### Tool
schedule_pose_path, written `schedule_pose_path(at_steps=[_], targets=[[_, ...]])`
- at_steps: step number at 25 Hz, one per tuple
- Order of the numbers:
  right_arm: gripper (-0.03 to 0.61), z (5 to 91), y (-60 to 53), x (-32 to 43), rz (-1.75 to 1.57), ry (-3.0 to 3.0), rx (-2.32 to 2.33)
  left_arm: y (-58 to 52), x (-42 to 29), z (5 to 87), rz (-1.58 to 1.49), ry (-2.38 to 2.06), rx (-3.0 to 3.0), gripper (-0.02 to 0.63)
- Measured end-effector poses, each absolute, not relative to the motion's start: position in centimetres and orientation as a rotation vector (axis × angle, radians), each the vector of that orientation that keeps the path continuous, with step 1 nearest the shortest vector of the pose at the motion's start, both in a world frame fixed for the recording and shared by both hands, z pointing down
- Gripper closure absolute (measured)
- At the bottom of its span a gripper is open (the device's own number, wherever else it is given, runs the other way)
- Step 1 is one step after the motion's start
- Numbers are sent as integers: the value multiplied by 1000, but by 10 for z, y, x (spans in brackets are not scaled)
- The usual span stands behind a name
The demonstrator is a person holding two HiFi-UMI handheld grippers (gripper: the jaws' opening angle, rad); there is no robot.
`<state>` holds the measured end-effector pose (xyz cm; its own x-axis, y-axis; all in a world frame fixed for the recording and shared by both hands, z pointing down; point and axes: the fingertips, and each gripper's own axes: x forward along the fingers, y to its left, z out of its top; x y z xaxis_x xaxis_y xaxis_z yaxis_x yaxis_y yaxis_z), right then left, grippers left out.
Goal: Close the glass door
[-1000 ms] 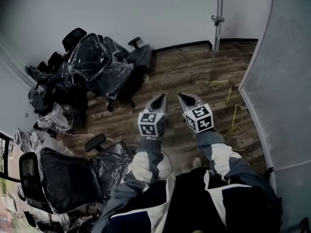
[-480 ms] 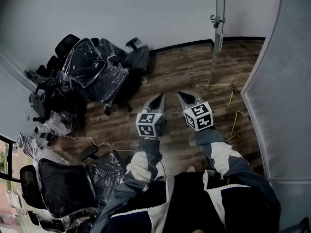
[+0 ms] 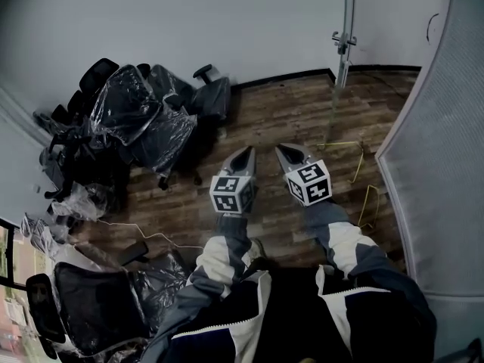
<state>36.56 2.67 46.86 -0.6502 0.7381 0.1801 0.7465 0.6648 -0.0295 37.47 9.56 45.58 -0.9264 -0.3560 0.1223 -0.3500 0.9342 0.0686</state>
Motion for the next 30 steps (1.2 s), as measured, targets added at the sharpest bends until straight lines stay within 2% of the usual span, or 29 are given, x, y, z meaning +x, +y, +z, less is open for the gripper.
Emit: schedule_pose_path(at_steps=[17, 30], targets=[[575, 449, 145, 203, -104, -2802, -1025, 214, 209, 445, -55, -2940, 780, 614], [575, 464, 142, 91, -72, -2793, -984, 221, 106, 467, -51, -2918, 765, 614]])
